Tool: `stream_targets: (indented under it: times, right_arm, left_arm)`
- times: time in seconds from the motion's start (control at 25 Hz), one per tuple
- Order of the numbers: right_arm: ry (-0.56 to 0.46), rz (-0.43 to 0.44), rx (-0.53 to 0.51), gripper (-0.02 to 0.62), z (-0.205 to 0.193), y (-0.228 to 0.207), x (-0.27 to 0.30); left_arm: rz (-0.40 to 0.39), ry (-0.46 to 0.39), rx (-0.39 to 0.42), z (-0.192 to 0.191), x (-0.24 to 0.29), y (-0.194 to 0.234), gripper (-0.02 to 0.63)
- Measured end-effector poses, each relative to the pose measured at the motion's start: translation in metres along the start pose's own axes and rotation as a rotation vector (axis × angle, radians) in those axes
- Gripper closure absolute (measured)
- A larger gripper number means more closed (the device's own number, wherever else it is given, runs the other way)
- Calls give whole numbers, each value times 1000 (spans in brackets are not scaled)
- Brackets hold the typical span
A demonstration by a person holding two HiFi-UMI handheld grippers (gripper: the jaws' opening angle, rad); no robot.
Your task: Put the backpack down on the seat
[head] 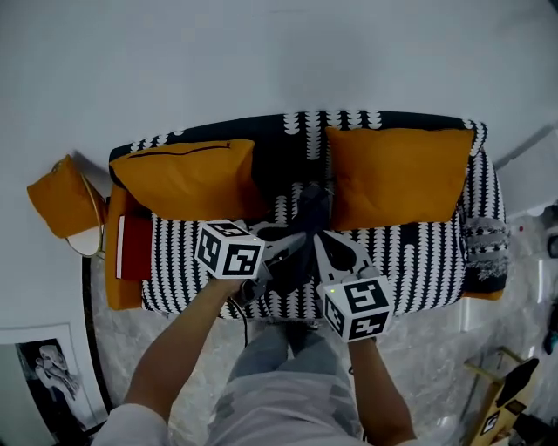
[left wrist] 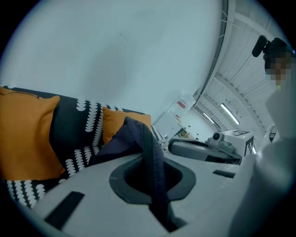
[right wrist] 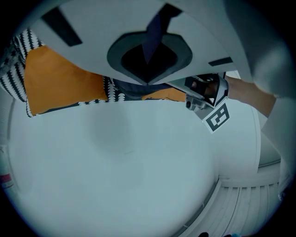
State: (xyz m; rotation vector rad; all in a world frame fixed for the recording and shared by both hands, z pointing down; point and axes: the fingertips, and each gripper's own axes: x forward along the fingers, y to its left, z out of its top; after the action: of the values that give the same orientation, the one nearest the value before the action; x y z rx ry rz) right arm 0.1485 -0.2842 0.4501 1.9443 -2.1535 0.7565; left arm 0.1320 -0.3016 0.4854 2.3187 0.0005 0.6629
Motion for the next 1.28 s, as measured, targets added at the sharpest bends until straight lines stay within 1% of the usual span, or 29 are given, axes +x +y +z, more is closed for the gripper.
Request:
stream_targets:
  times: [0.28,0.56,0.76,0.92,1.08,1.28]
  right_arm:
    - [5,-38,25,594,-6,-14,31]
    - [18,-70,50,594,-17,-19,66]
    - [29,-92,57,594,-22,-28,85]
    - [39,-104,70,594,-26,-36,96]
    - [46,-113,83,594,-29,-41,107]
    - [50,-121,98,594,-31,-48,121]
  left_arm:
    - [-21,121,135,7,23,38,586]
    - [-63,219,231,13,39,75,586]
    - [-87,255,281,18,51,94,586]
    - [-104,290,340,27,60,106,586]
    - [-96,325,403,37,67,117,586]
    - [-78,323,428,47,75,135,584]
